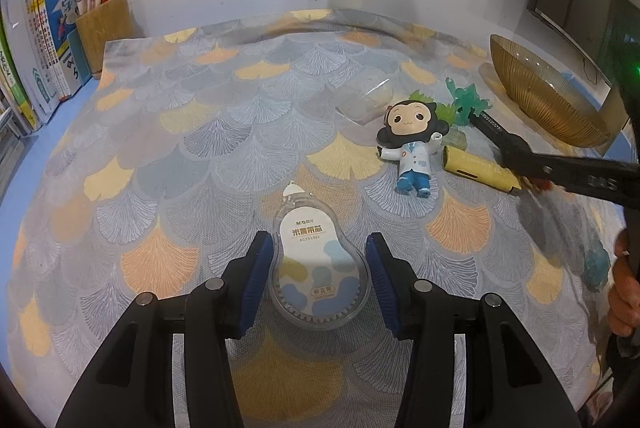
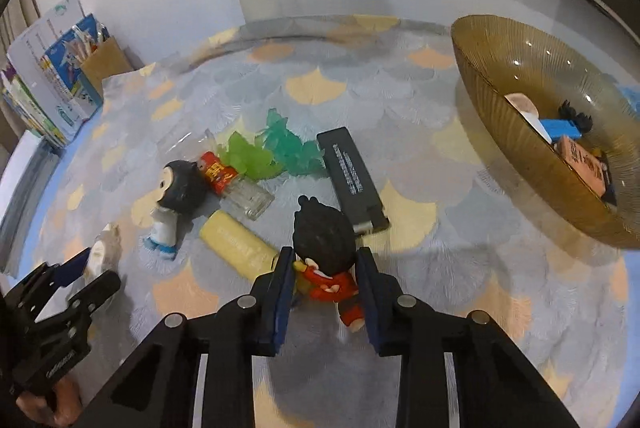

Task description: Organize rigid objects

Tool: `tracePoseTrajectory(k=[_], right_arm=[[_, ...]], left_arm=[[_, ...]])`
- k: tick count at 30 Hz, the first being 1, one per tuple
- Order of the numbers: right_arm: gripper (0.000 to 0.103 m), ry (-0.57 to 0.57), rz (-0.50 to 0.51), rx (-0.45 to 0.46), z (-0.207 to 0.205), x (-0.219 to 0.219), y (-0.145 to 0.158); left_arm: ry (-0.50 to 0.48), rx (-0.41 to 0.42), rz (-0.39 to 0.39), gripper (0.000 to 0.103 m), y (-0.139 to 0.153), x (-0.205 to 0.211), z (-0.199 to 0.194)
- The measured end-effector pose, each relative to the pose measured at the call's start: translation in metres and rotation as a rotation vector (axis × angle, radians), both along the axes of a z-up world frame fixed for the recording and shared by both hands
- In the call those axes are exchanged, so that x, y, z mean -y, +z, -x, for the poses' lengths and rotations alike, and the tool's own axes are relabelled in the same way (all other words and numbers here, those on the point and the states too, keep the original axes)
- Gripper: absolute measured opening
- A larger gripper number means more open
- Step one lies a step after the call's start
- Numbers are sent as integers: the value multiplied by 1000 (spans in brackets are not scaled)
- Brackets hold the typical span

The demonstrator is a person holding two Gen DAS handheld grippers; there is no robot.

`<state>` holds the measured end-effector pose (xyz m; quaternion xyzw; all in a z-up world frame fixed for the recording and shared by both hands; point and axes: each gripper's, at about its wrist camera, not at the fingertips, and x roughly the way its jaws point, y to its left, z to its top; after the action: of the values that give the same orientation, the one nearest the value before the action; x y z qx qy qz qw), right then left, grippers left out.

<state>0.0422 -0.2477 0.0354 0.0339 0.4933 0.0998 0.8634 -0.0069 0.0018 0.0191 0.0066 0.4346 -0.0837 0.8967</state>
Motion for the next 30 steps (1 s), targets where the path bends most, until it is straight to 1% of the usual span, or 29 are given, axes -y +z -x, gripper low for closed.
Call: tracePoseTrajectory(k=[2, 6, 8, 12, 14, 17, 19, 20, 22, 23, 26, 28, 29, 30], right_arm=[[30, -4, -30, 6, 11, 6, 1], [30, -22, -54, 6, 43, 22, -1], [30, -3, -51, 38, 57, 26, -2], [31, 21, -16, 86, 66, 22, -5], [31, 25, 7, 90, 67, 20, -6], [31, 28, 3, 94, 68, 21, -6], [32, 27, -5, 95, 69, 23, -6], [33, 26, -9, 91, 69, 24, -7], [41, 24, -6, 89, 69, 24, -7], [42, 21, 1, 74, 68, 23, -9], [43, 31, 22, 77, 68, 20, -9], [49, 35, 44, 80, 68, 16, -9], [54, 38, 54, 81, 68, 15, -9], [55, 40, 65, 82, 68, 13, -9]], left_arm=[[-4, -1, 2, 48, 0, 0, 0], [-7, -2, -18, 49, 0, 4, 0], [-7, -2, -29, 49, 0, 5, 0], [-5, -2, -38, 49, -1, 7, 0], [-5, -1, -37, 49, 0, 7, 0], [-6, -2, -39, 50, 0, 7, 0], [-10, -3, -41, 52, -1, 8, 0], [-11, -3, -46, 53, -1, 9, 0], [-12, -3, -54, 53, -1, 10, 0], [-12, -2, -56, 53, -1, 10, 0], [21, -2, -59, 53, -1, 6, 0], [25, -2, -43, 53, 0, 3, -1], [26, -2, -42, 53, 0, 3, -1], [26, -2, -44, 53, 0, 4, -1]])
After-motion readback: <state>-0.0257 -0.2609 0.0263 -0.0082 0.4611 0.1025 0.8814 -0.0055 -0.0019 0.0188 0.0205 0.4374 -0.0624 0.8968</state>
